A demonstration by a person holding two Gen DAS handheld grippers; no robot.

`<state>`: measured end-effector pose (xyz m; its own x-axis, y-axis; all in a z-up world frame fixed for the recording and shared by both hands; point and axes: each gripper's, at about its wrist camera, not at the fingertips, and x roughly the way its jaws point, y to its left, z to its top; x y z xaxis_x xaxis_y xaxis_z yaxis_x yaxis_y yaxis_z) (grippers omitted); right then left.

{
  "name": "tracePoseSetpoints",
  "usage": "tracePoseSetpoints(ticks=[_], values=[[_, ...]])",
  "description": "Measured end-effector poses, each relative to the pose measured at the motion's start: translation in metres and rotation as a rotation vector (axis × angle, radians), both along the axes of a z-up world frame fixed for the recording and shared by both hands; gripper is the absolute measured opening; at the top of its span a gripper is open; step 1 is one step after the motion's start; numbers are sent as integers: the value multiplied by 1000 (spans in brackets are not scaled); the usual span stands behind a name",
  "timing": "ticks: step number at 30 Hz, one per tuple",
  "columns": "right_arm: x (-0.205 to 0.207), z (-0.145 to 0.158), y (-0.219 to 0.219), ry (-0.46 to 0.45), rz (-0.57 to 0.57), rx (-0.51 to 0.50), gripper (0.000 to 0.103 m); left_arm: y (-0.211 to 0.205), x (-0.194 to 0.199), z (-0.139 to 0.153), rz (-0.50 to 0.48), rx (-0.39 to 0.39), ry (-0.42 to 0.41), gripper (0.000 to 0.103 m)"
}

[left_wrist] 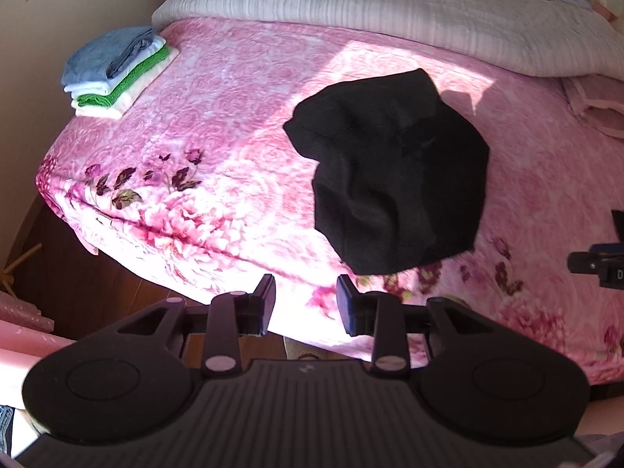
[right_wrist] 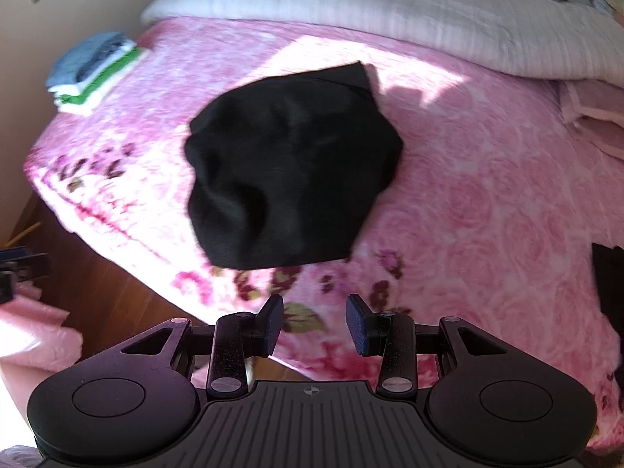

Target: Fold clothes

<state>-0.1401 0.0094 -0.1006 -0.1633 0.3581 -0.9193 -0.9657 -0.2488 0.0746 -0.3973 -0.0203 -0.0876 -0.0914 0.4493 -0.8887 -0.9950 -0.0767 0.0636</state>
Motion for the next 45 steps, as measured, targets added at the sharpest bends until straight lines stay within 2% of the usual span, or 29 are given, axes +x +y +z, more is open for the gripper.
tracePoseSetpoints(ticks=[5,14,19,24,26,31,33,35,41,45], values=[[-11,-14,39,-25,-25,-29,40,53,-29,-16,-3,-39,-26,30],[-67,-48,117,-55,-95,-152,40,163,-93,-47,-61,-130,-122,34],[-81,-67,151,-69,-184,-210,40,217,-129,-77,-86,-183,-184,34],[-85,-100,171,-116,-247,-270,40,263,-150,-121,-78,-226,-224,34],[-82,-114,175,-126,-249,-289,40,275,-156,-139,-45,-245,-280,35],[-67,-145,194,-136,-260,-270,43,298,-174,-185,127,-298,-444,35],[-53,-151,210,-130,-277,-218,56,306,-182,-199,197,-299,-510,35],[-38,-156,227,-120,-296,-164,63,311,-192,-210,274,-293,-580,36],[5,-178,283,-69,-336,-41,70,323,-205,-244,473,-242,-748,39],[12,-188,316,-50,-255,54,71,327,-211,-257,594,-136,-852,41]])
